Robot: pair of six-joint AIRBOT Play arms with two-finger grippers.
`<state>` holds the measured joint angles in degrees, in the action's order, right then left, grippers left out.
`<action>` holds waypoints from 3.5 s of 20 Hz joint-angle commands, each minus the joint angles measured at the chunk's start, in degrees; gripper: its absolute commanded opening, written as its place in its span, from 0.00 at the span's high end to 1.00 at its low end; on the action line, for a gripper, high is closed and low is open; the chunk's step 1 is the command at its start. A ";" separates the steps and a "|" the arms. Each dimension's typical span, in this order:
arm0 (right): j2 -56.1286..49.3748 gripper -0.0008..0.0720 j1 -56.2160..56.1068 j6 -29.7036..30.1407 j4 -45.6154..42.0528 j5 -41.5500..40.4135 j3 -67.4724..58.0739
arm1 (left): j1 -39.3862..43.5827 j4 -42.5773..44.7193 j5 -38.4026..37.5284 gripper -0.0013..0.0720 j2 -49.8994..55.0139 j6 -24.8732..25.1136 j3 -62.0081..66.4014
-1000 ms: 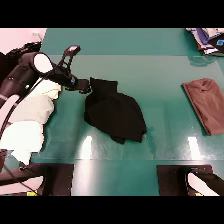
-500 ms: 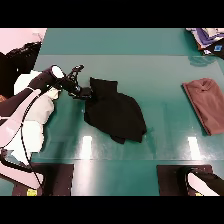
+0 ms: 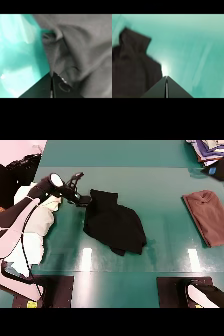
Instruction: Fold the shirts.
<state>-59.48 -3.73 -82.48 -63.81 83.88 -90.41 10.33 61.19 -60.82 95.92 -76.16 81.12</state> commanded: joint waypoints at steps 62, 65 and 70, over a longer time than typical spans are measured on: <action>-4.63 0.97 -14.97 3.65 3.54 -20.81 7.78 | -0.02 13.25 -7.54 0.95 -32.76 -4.87 11.65; -0.02 0.97 -14.97 5.09 3.37 -21.57 -1.64 | -0.02 13.22 -7.56 0.95 -37.51 -4.87 22.73; 9.16 0.97 -14.97 4.96 -5.68 -20.63 -12.50 | -0.02 12.92 -7.52 0.95 -44.96 -5.03 35.50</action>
<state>-54.92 -18.74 -77.80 -63.92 62.89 -97.12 10.28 73.78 -68.60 54.78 -81.12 110.02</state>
